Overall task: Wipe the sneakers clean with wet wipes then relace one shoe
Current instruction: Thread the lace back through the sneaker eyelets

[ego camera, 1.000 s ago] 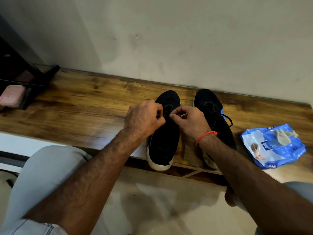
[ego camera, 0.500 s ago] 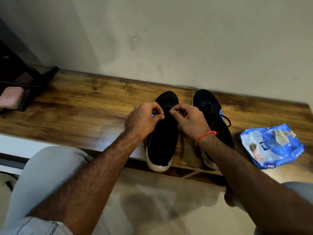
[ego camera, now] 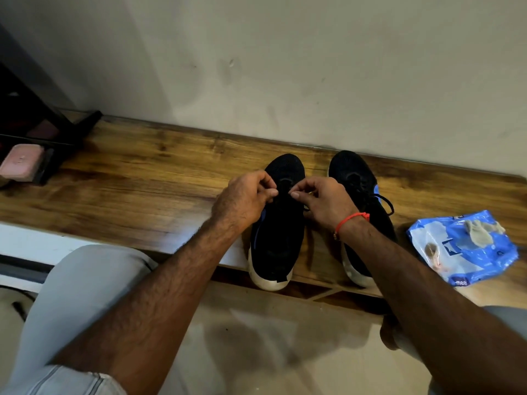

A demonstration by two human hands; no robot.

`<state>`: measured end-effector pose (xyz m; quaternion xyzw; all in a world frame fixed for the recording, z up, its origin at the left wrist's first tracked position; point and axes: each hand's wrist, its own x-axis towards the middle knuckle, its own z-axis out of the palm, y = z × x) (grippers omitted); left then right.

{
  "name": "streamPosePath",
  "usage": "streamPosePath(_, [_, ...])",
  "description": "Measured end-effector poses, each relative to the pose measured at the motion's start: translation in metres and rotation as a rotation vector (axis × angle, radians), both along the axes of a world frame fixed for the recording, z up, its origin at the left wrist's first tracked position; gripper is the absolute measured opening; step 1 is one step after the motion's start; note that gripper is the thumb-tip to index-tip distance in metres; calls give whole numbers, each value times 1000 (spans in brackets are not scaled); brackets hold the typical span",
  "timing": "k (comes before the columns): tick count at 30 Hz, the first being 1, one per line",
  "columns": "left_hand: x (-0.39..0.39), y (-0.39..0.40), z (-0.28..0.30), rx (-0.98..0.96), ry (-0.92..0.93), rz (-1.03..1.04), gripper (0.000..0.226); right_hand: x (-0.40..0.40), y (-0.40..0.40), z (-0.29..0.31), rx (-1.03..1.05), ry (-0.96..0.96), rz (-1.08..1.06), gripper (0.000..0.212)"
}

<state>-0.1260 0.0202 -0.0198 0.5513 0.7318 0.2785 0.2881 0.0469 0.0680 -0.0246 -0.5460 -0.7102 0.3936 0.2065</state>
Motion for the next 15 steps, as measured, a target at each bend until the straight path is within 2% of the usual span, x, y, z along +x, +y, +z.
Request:
streamPosePath(3, [-7,5,-8,-73,-46,55,19,5,6,1,51,-65,-47,8])
streamPosePath(6, [-9,6,-14,-89,90,41,41,14,12,4,107,-99,-106,8])
streamPosePath(12, [1,0,-6,29,180,-179,64,16,18,-3,232,-80,-247,7])
streamPosePath(15, [3,0,-14,1,280,-261,64,15,19,-4,251,-114,-202,16])
